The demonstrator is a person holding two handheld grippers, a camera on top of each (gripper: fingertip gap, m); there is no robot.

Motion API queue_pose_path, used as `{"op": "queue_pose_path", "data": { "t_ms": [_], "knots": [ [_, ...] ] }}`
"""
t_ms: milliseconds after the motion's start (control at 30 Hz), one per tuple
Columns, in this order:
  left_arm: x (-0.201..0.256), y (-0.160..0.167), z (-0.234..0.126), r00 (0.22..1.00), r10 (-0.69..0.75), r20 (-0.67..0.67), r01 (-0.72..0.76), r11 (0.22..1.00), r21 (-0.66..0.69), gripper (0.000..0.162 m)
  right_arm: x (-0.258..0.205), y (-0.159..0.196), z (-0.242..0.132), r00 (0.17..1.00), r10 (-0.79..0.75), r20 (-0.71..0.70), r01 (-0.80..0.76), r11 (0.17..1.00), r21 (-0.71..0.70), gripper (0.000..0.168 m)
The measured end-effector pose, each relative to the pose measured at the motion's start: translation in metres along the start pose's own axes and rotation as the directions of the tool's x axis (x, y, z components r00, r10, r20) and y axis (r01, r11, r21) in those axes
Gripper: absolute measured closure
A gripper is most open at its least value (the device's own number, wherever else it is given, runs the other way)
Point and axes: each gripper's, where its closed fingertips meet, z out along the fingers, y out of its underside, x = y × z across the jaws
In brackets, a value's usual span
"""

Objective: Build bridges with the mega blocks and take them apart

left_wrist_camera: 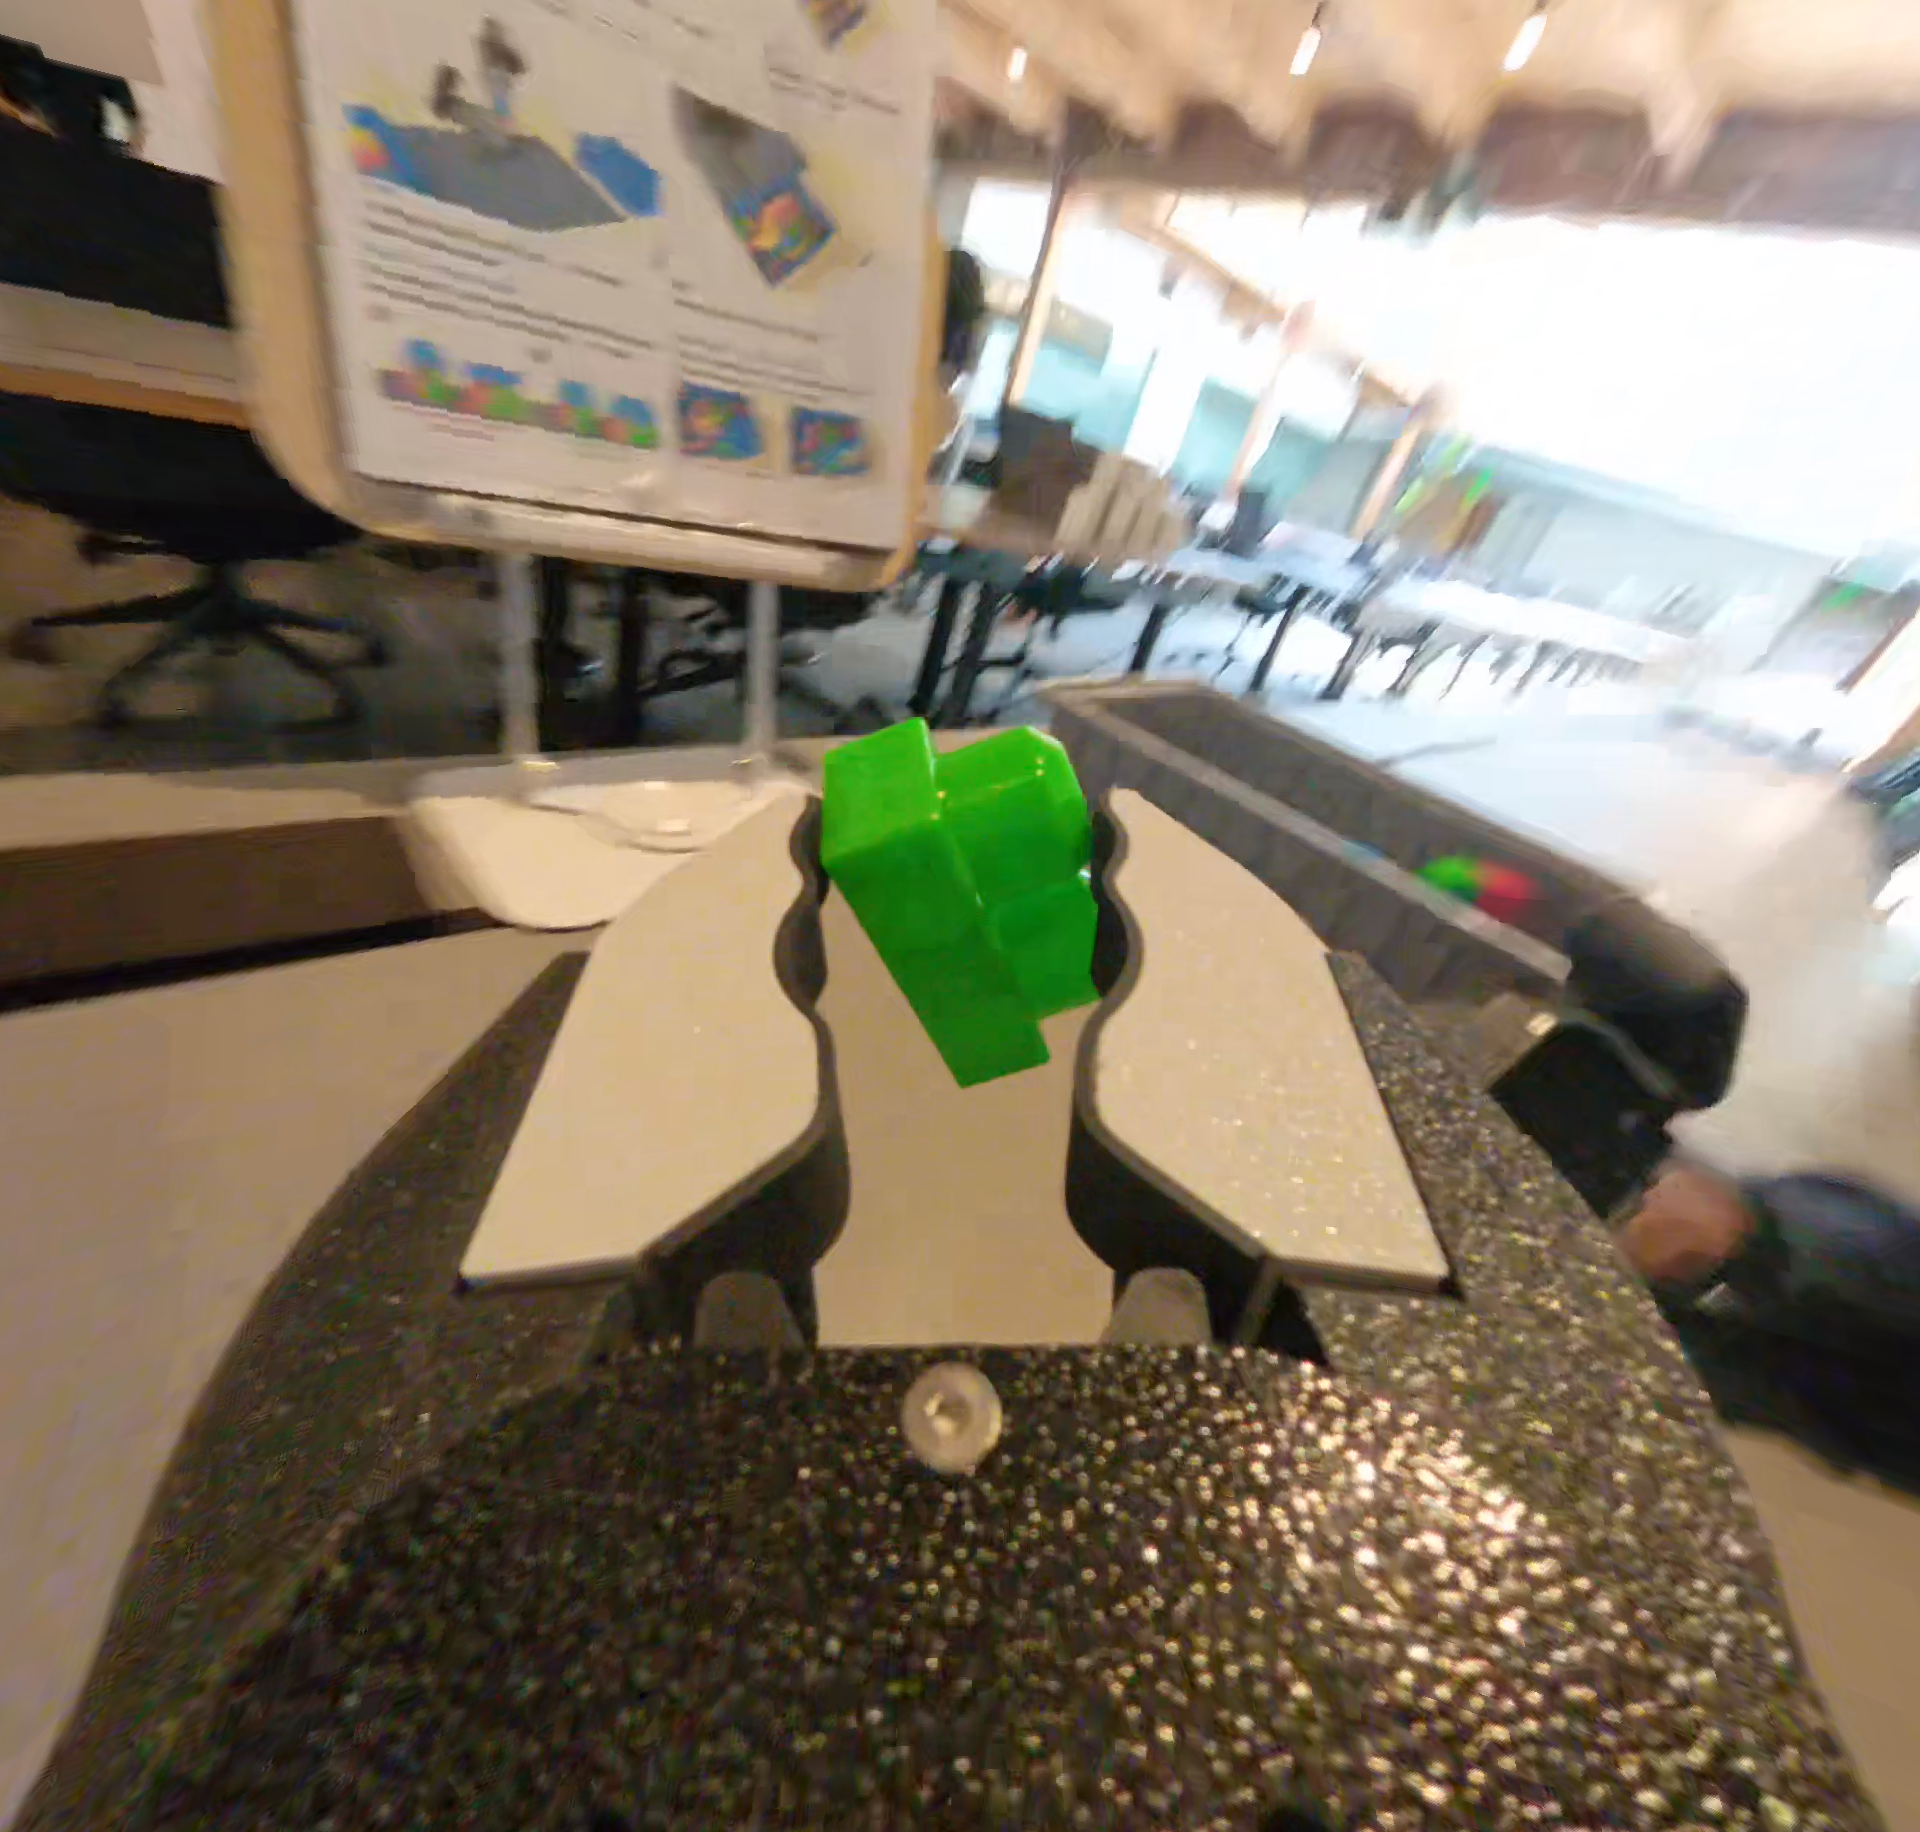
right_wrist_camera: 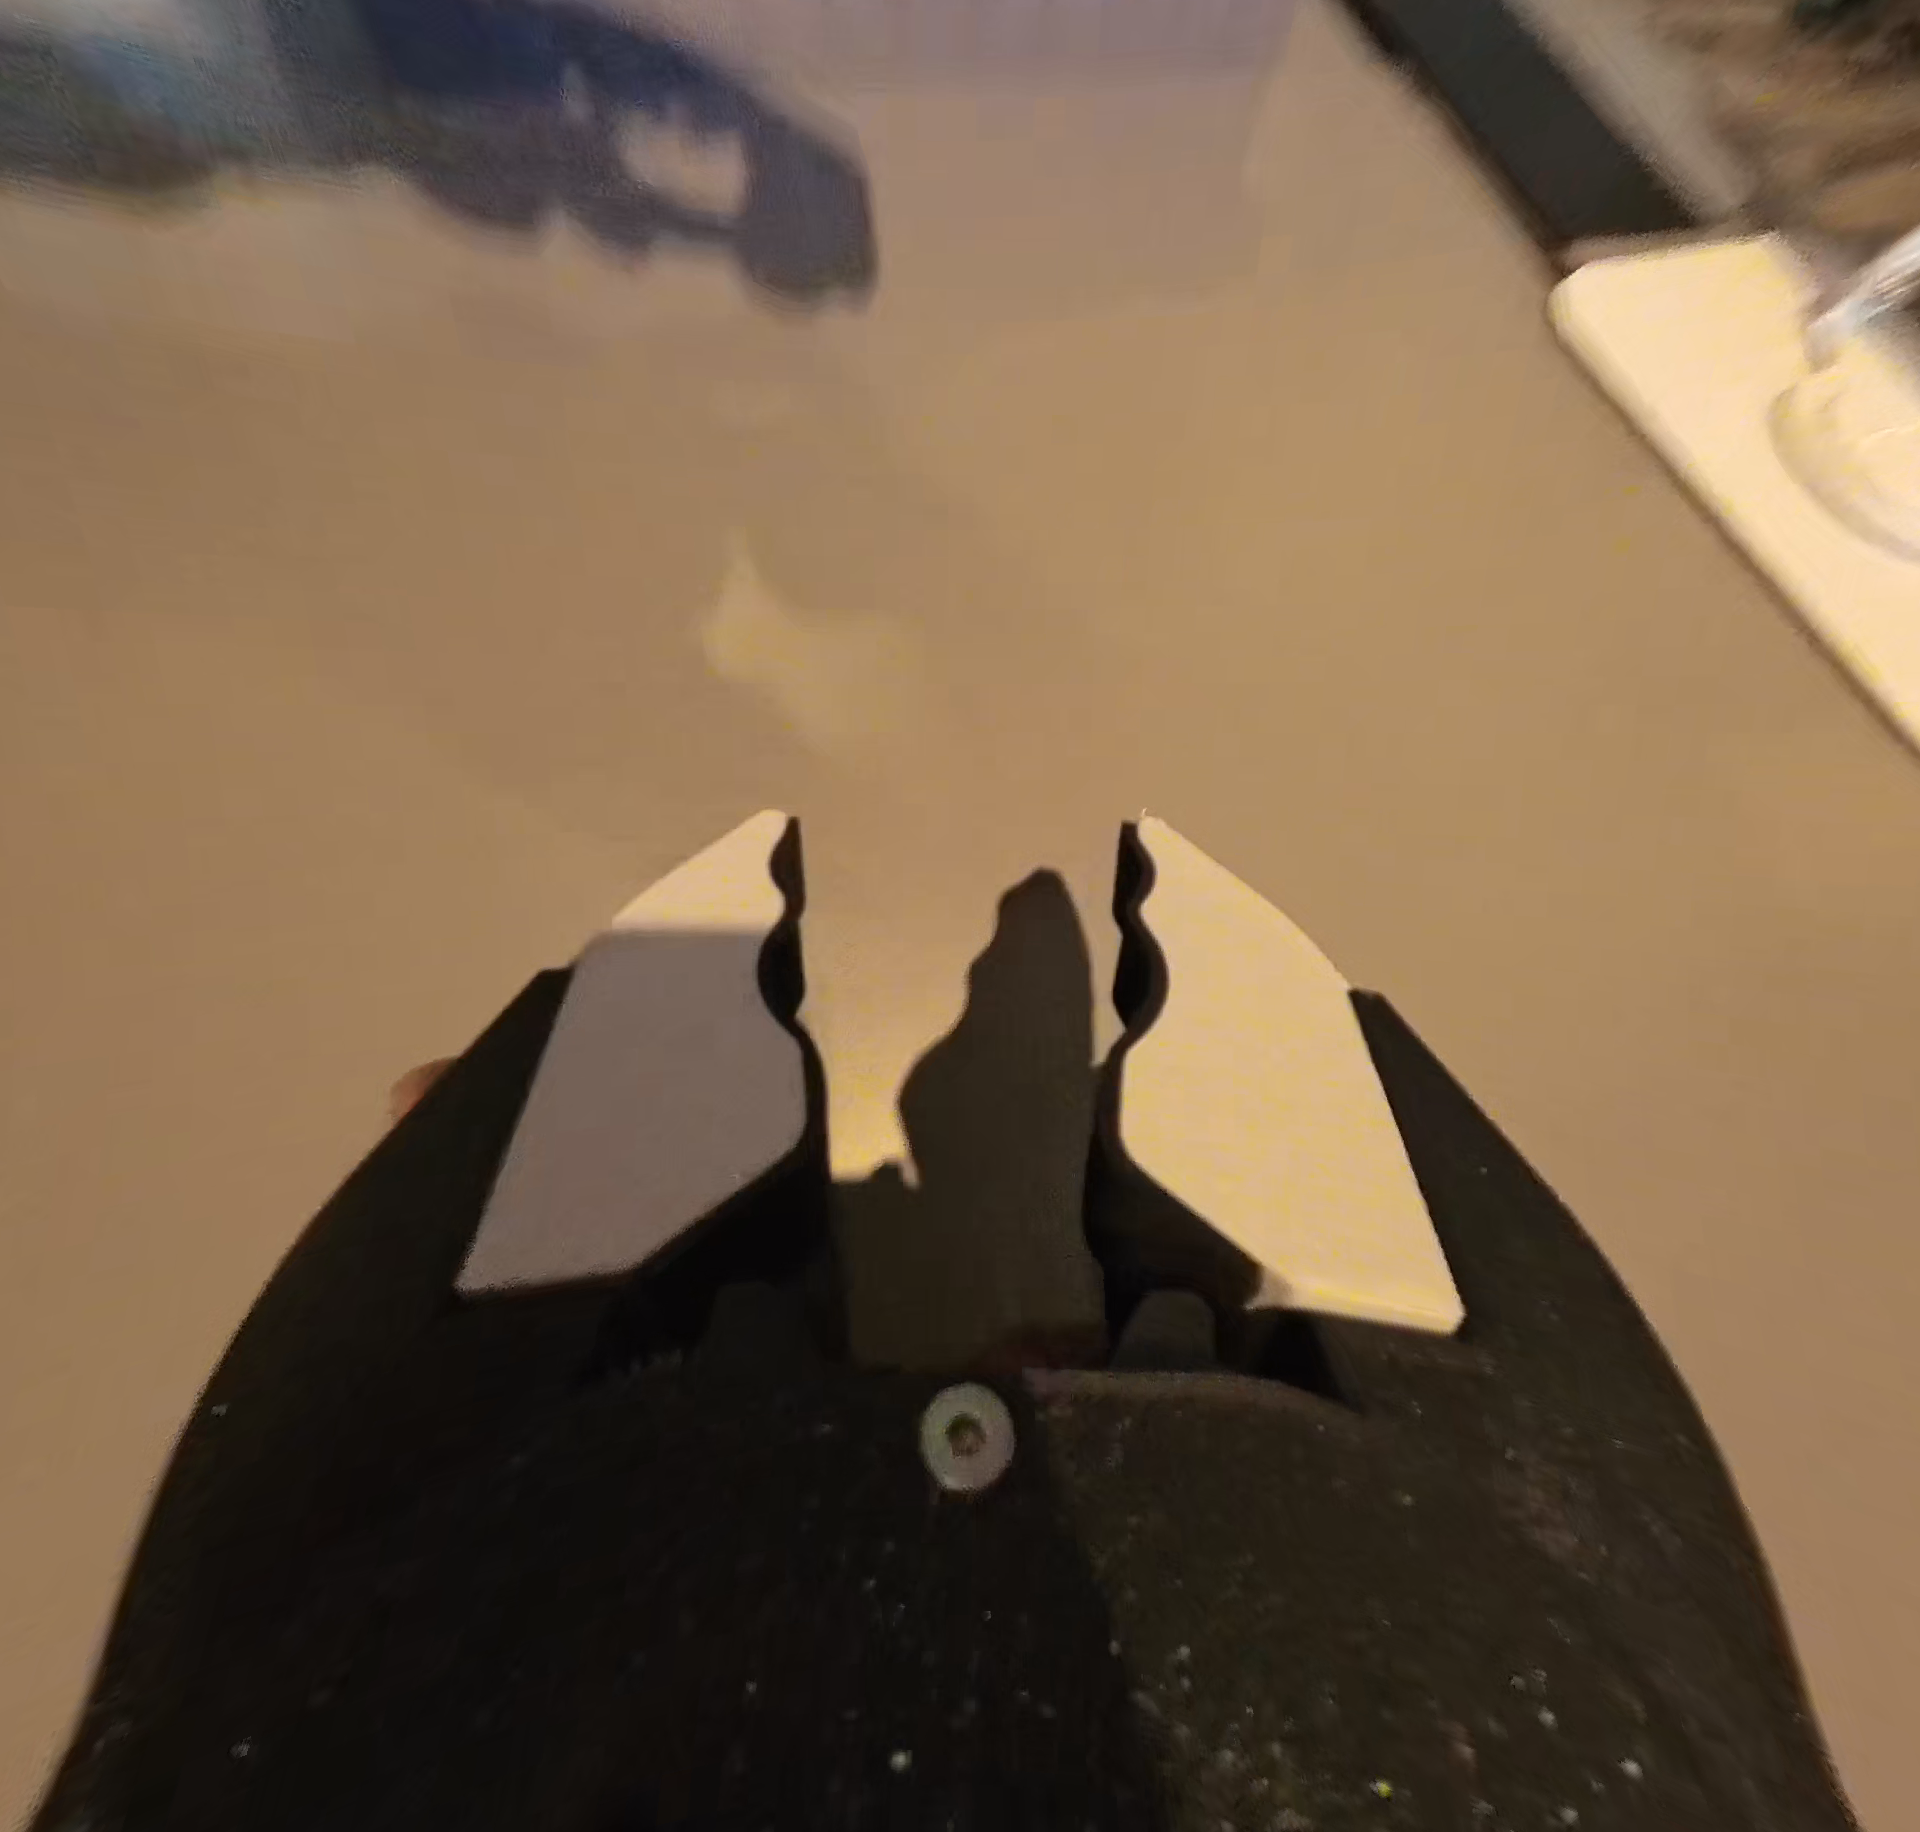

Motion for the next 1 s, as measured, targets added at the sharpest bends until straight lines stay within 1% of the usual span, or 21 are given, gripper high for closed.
{"op": "queue_pose_path", "data": {
  "t_ms": [33, 100, 167, 200, 333, 433, 533, 600, 667, 733, 800, 900, 1000],
  "knots": [
    [0.015, 0.014, 0.014, 0.996, -0.08, -0.033, 0.081, 0.996, 0.038, 0.114, 0.006, -0.01, -0.005, 0.999, 0.01, -0.042, -0.008, 0.998, 0.06, 0.109],
    [0.037, 0.041, 0.039, 0.967, -0.236, -0.091, 0.243, 0.967, 0.072, 0.114, 0.017, -0.027, -0.016, 0.993, 0.028, -0.119, -0.008, 0.986, 0.166, 0.107],
    [0.054, 0.065, 0.056, 0.921, -0.366, -0.133, 0.375, 0.926, 0.048, 0.115, 0.025, -0.038, -0.027, 0.983, 0.021, -0.183, 0.022, 0.972, 0.234, 0.105],
    [0.064, 0.074, 0.06, 0.899, -0.407, -0.164, 0.418, 0.908, 0.034, 0.114, 0.028, -0.041, -0.03, 0.977, 0.014, -0.211, 0.04, 0.967, 0.251, 0.105],
    [0.09, 0.104, 0.07, 0.832, -0.51, -0.218, 0.515, 0.856, -0.035, 0.114, 0.029, -0.045, -0.033, 0.965, 0.008, -0.262, 0.07, 0.956, 0.284, 0.104],
    [0.097, 0.117, 0.072, 0.778, -0.581, -0.238, 0.582, 0.81, -0.075, 0.115, 0.027, -0.044, -0.028, 0.961, -0.005, -0.275, 0.084, 0.957, 0.277, 0.105],
    [0.102, 0.125, 0.072, 0.739, -0.621, -0.262, 0.616, 0.78, -0.111, 0.115, 0.026, -0.045, -0.027, 0.954, -0.028, -0.3, 0.113, 0.955, 0.273, 0.115],
    [0.104, 0.128, 0.071, 0.743, -0.615, -0.264, 0.606, 0.785, -0.126, 0.114, 0.025, -0.046, -0.028, 0.95, -0.047, -0.307, 0.136, 0.952, 0.274, 0.121],
    [0.103, 0.131, 0.07, 0.763, -0.592, -0.26, 0.574, 0.805, -0.148, 0.114, 0.026, -0.043, -0.027, 0.951, -0.066, -0.301, 0.145, 0.958, 0.248, 0.128],
    [0.102, 0.135, 0.07, 0.794, -0.55, -0.26, 0.517, 0.835, -0.188, 0.113, 0.025, -0.039, -0.025, 0.962, -0.084, -0.26, 0.145, 0.963, 0.225, 0.131],
    [0.092, 0.132, 0.067, 0.84, -0.487, -0.238, 0.454, 0.872, -0.182, 0.108, 0.018, -0.031, -0.021, 0.984, -0.094, -0.154, 0.124, 0.972, 0.198, 0.131],
    [0.071, 0.124, 0.059, 0.915, -0.358, -0.187, 0.33, 0.929, -0.165, 0.108, 0.004, -0.012, -0.013, 0.996, -0.084, 0.042, 0.078, 0.988, 0.131, 0.131],
    [0.058, 0.118, 0.052, 0.951, -0.259, -0.17, 0.231, 0.959, -0.167, 0.11, -0.006, 0.007, -0.006, 0.983, -0.047, 0.176, 0.041, 0.998, 0.036, 0.131]
  ]
}}
